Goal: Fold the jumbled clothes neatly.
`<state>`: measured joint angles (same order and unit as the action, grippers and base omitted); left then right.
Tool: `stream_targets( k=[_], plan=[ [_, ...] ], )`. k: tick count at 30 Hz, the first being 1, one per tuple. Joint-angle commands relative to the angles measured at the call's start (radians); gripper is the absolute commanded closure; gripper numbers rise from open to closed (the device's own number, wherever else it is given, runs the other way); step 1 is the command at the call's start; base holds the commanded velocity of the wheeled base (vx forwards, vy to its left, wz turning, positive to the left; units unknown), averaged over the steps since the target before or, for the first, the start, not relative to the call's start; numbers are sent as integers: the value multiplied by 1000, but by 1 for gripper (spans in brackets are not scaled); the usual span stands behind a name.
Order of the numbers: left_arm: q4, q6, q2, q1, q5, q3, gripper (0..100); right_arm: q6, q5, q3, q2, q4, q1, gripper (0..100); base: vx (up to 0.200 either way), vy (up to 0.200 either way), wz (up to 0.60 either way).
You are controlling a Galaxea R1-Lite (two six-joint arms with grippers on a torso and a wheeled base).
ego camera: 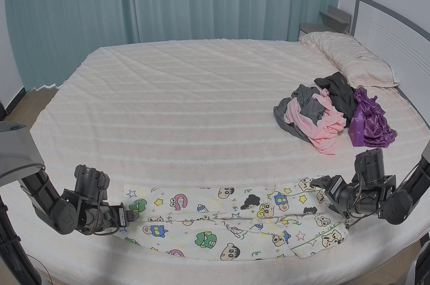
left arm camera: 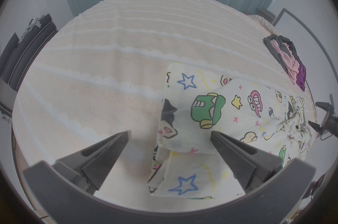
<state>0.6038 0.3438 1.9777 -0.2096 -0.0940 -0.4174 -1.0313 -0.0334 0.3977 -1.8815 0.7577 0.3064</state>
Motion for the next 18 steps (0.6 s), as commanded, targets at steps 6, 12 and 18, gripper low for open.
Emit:
stream_targets(
  k=[6, 12, 18],
  plan=[
    [5, 6, -106, 67, 10, -4, 0, 0, -2, -8, 5, 0, 0, 0, 0, 0, 0],
    [-21, 1, -114, 127, 220, -60, 0, 10, -3, -13, 7, 2, 3, 0, 0, 0, 0],
    [-93, -5, -62, 157, 375, -119, 0, 10, -5, -14, 12, 2, 5, 0, 0, 0, 0]
  ],
)
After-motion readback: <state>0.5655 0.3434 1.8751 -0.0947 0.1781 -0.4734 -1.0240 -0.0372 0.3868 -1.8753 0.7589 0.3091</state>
